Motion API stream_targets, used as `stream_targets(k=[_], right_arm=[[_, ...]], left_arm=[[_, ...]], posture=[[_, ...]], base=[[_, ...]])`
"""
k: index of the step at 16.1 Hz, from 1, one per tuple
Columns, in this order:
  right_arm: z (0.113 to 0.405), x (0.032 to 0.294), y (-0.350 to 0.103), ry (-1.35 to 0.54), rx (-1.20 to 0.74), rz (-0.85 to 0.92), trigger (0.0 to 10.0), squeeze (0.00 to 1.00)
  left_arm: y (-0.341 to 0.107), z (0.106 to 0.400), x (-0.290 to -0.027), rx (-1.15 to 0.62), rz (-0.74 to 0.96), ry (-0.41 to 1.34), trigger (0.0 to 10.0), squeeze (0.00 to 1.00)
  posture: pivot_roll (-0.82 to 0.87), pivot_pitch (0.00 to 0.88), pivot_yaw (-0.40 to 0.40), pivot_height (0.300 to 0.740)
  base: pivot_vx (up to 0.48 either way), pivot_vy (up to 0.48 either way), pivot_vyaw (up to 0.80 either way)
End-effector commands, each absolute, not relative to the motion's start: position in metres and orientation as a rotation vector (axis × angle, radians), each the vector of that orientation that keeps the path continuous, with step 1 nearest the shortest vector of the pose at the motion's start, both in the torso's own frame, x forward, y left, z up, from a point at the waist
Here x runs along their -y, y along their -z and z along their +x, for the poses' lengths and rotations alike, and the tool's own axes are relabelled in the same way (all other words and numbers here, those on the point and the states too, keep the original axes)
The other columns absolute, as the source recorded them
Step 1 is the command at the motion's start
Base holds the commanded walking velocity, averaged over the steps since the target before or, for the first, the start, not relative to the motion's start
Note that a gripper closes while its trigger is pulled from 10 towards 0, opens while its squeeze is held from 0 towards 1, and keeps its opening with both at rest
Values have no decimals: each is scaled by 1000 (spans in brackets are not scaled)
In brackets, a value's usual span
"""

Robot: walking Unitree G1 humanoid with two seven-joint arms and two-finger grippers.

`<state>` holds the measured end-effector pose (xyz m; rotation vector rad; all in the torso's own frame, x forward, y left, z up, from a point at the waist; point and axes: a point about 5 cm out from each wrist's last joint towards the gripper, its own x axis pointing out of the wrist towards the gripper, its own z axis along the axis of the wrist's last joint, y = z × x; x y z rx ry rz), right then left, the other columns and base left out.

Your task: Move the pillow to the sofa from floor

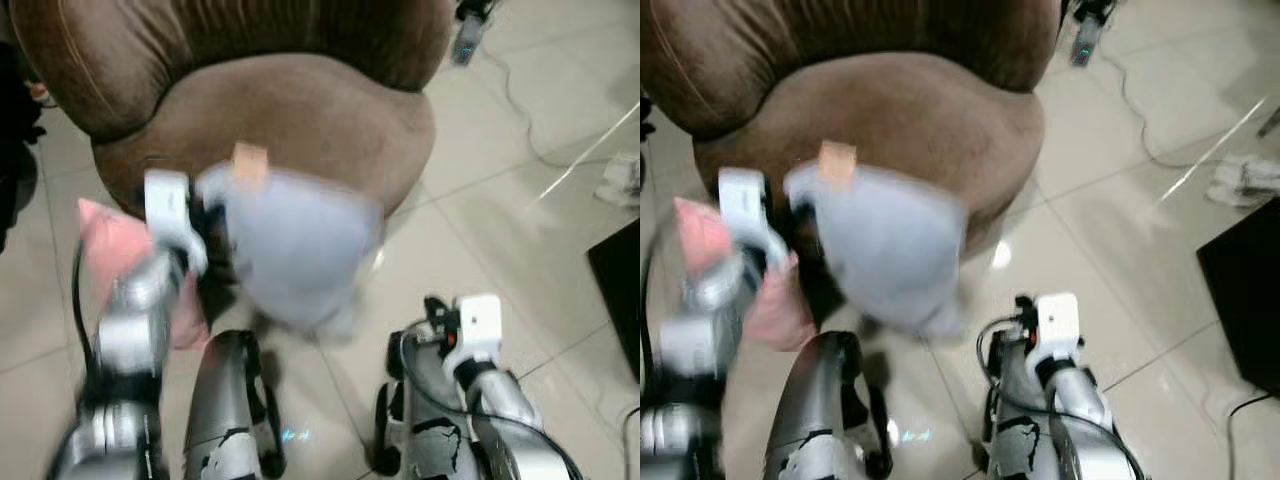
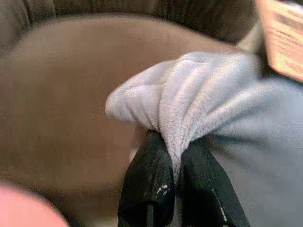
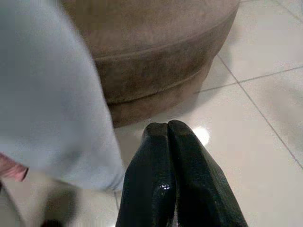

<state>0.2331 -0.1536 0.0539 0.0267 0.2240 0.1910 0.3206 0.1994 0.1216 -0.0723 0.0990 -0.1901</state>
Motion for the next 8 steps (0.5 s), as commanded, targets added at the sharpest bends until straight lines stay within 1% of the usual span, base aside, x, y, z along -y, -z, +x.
stream_targets(k=[1,2,3,8], right_arm=[[231,152,-57,-202,-225,48,10000,0],[232,146,-60,-204,-223,61,10000,0],[232,147,-58,-187,-247,59,10000,0],[239,148,-60,-148,-263,43,10000,0]], left_arm=[[-128,318,-192,-85,-79,202,0,0],[-117,305,-180,-125,-111,219,0,0],[-116,301,-176,-135,-115,221,0,0],[-132,306,-165,-120,-148,244,0,0]], posture=[[-82,197,-47,569],[-88,191,-53,569],[-92,184,-55,569],[-101,169,-49,569]], base=[[0,0,0],[0,0,0],[0,0,0],[0,0,0]])
